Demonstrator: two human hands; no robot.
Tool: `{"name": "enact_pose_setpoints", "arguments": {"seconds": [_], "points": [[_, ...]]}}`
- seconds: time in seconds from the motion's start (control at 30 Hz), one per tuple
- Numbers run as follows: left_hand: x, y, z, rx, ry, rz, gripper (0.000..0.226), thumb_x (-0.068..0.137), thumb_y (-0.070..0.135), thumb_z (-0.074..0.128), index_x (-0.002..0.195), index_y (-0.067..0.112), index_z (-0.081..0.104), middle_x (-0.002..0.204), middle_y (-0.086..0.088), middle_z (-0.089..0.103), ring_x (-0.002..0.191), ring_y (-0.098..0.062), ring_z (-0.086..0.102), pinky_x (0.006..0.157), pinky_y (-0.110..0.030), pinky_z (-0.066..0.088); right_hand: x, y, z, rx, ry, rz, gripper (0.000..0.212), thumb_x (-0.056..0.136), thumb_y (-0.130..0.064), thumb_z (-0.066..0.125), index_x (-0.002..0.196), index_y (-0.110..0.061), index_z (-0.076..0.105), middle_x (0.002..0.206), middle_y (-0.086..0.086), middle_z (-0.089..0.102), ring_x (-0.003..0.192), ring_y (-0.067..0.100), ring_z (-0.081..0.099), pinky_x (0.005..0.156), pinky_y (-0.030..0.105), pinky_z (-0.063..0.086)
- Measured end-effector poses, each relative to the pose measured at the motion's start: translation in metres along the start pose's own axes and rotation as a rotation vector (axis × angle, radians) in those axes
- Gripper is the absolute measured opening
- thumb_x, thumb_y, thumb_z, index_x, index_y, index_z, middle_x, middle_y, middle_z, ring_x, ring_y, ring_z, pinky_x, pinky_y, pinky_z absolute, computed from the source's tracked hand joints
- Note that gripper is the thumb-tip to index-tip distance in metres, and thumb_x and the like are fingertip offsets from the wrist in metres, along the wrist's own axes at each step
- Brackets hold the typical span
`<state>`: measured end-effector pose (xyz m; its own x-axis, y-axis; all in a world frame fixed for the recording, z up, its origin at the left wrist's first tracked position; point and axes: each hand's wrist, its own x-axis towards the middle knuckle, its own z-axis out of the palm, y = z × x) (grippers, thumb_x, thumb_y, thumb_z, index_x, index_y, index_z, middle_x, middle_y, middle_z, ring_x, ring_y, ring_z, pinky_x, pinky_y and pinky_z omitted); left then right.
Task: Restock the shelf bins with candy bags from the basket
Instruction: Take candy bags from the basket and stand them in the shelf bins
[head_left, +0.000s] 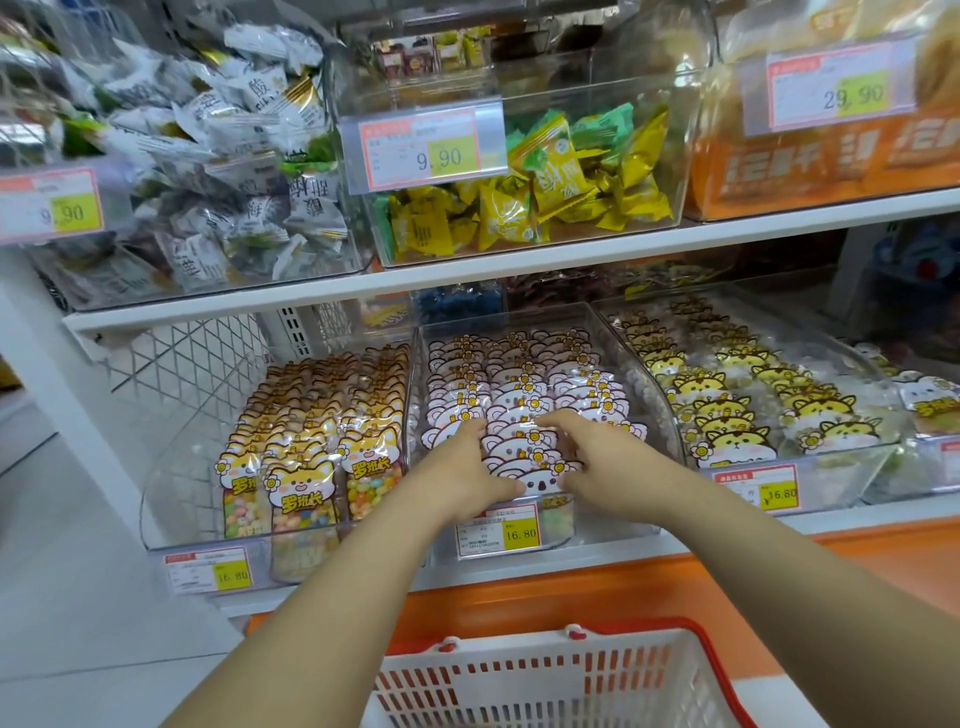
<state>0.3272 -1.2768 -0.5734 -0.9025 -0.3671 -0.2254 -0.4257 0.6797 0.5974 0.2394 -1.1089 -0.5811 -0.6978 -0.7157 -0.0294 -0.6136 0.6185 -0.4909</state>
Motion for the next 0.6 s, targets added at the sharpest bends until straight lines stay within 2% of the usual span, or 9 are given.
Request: {"name": "enact_pose_setpoints", "arguments": {"seconds": [0.1, 0.2, 0.3, 0.4, 0.5, 0.6], "points": [[-0.014, 0.003, -0.003, -0.019, 0.028, 0.022, 0.101, 0.084, 0.035, 0.079, 0.159, 0.025, 0.012, 0.145, -0.002, 0.053, 0.127, -0.018, 0.055, 0.095, -0.024, 0.043, -0.012, -0.001, 0.004, 0.018, 0.082, 0.003, 0.078, 0.09, -0.029, 0.068, 0.152, -0.04, 0.022, 0.118, -0.001, 0.053, 0.097, 0.019, 0.055, 0.083, 0.039, 0.051], [-0.037, 0.002, -0.001, 0.004, 0.162, 0.08, 0.095, 0.087, 0.033, 0.076, 0.159, 0.028, 0.014, 0.145, -0.001, 0.054, 0.128, -0.019, 0.054, 0.098, -0.027, 0.042, -0.035, -0.003, 0.009, 0.032, 0.237, -0.01, 0.076, 0.089, -0.032, 0.07, 0.152, -0.037, 0.026, 0.136, -0.002, 0.047, 0.12, 0.021, 0.051, 0.096, 0.04, 0.048], [-0.068, -0.007, 0.015, -0.093, 0.376, 0.275, 0.07, 0.092, 0.022, 0.07, 0.152, 0.028, 0.033, 0.142, 0.005, 0.054, 0.127, -0.014, 0.055, 0.096, -0.02, 0.042, -0.06, -0.007, 0.019, -0.006, 0.402, -0.118, 0.06, 0.09, -0.024, 0.067, 0.145, -0.026, 0.042, 0.135, 0.0, 0.049, 0.126, 0.021, 0.046, 0.097, 0.036, 0.044], [-0.105, -0.026, 0.044, -0.253, 0.442, 0.417, 0.048, 0.093, 0.01, 0.064, 0.138, 0.025, 0.051, 0.126, 0.008, 0.063, 0.113, -0.007, 0.062, 0.096, -0.022, 0.047, -0.087, -0.015, 0.038, 0.065, 0.487, -0.199, 0.045, 0.089, -0.012, 0.063, 0.133, -0.018, 0.057, 0.131, 0.003, 0.056, 0.123, 0.023, 0.051, 0.1, 0.039, 0.046], [-0.136, -0.054, 0.08, -0.288, 0.356, 0.314, 0.034, 0.096, 0.011, 0.06, 0.128, 0.024, 0.059, 0.111, 0.011, 0.067, 0.098, -0.005, 0.065, 0.084, -0.021, 0.05, -0.116, -0.016, 0.086, 0.071, 0.406, -0.164, 0.035, 0.091, -0.015, 0.063, 0.126, -0.019, 0.062, 0.125, 0.001, 0.064, 0.118, 0.02, 0.056, 0.1, 0.037, 0.045], [-0.145, -0.101, 0.12, -0.202, 0.185, 0.121, 0.031, 0.098, 0.013, 0.057, 0.128, 0.02, 0.061, 0.112, 0.005, 0.068, 0.1, -0.014, 0.066, 0.085, -0.028, 0.053, -0.142, -0.011, 0.151, 0.08, 0.156, -0.051, 0.028, 0.095, -0.02, 0.057, 0.121, -0.023, 0.065, 0.112, -0.004, 0.07, 0.103, 0.017, 0.063, 0.091, 0.036, 0.052]]}}
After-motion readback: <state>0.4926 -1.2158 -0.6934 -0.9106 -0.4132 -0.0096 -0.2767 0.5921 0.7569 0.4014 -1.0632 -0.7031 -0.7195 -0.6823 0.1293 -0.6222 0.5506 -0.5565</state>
